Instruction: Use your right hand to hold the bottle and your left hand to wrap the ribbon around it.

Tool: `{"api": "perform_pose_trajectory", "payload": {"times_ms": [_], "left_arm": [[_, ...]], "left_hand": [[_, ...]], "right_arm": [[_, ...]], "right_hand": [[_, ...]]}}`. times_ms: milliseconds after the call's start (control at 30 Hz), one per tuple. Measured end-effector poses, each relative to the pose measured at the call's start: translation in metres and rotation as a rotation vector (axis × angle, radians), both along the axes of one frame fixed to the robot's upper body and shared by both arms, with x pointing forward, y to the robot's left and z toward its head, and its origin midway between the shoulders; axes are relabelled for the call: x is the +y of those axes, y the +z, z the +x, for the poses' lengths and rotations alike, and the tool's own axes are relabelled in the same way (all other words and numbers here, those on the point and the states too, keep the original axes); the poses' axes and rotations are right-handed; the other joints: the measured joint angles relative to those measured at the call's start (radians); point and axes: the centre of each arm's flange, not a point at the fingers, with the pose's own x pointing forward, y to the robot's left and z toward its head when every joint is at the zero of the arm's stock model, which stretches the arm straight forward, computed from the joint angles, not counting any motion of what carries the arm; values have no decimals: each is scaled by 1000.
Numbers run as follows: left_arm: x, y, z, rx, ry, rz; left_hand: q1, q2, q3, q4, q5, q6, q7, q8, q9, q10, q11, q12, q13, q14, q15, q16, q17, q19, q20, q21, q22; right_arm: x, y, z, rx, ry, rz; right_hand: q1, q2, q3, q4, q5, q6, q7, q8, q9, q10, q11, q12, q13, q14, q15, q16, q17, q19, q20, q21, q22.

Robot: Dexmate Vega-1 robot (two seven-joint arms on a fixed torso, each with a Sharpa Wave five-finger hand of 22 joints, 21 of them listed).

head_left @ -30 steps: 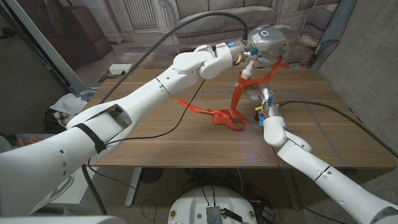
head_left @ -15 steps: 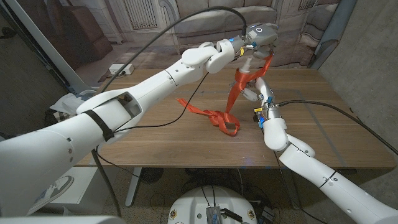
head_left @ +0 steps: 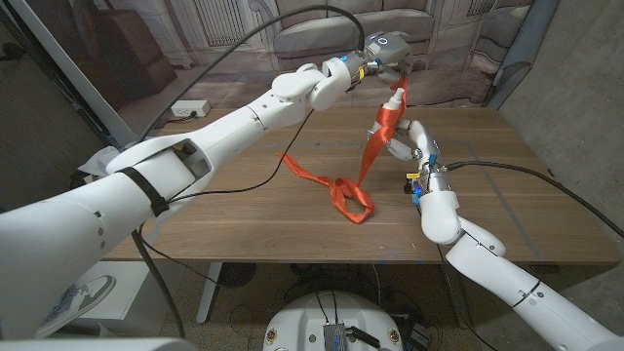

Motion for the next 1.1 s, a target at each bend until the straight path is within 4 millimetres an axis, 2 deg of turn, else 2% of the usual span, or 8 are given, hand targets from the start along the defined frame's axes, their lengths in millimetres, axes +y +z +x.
{"api": "perform_pose_trajectory", "payload": {"times_ms": [267, 433, 533, 600, 1100], "left_arm": [[36, -3, 9, 43, 30, -45], [57, -12, 16, 76, 44, -65], [62, -13, 16, 84, 41, -75], [74, -18, 19, 98, 46, -87], [112, -42, 21, 152, 40, -115]], "left_hand": [[0, 0, 0, 0, 0, 0, 0, 0, 0, 0, 0, -1, 0, -2, 2, 0, 0, 0, 0, 0, 0], [0, 0, 0, 0, 0, -3, 2, -1, 4, 0, 0, -5, 15, -2, 2, 0, 0, 0, 0, 0, 0], [0, 0, 0, 0, 0, -4, 3, 0, 4, 0, 0, -6, 15, -2, 2, 0, 0, 0, 0, 0, 0], [0, 0, 0, 0, 0, -4, 3, 4, 4, 0, 0, -4, 15, -2, 2, 0, 0, 0, 0, 0, 0], [0, 0, 4, -4, -3, -4, 4, 4, 9, 0, 0, -1, 15, -3, 0, 0, 5, -6, -6, 0, 0]], "right_arm": [[-11, 3, -4, -9, -20, 20], [-16, 7, -7, -20, -27, 32], [-19, 10, -9, -29, -34, 40], [-22, 13, -9, -35, -40, 47], [-36, 25, -9, -57, -94, 74]], "right_hand": [[0, 0, 0, 0, 0, 0, 0, 0, 0, 1, 1, 0, 0, 0, 0, 0, 0, 0, 0, 0, 0], [-1, 1, 0, 0, 0, 0, 0, -3, 0, 3, 0, -3, -1, 0, 0, 0, 0, -2, -2, 0, 0], [-3, 3, 0, 0, 0, 0, 0, -2, 0, 4, -2, -4, -1, 0, 0, 0, 0, -2, -2, 0, 0], [-4, 4, 0, 0, 0, 0, 0, 1, 0, 4, -1, -4, -1, 0, 0, 0, 0, -4, -4, 0, 0], [-5, 5, 0, 0, 0, 0, 0, 1, 0, 6, 0, -4, 0, -4, 3, 0, 0, -4, -4, -9, 0]]}}
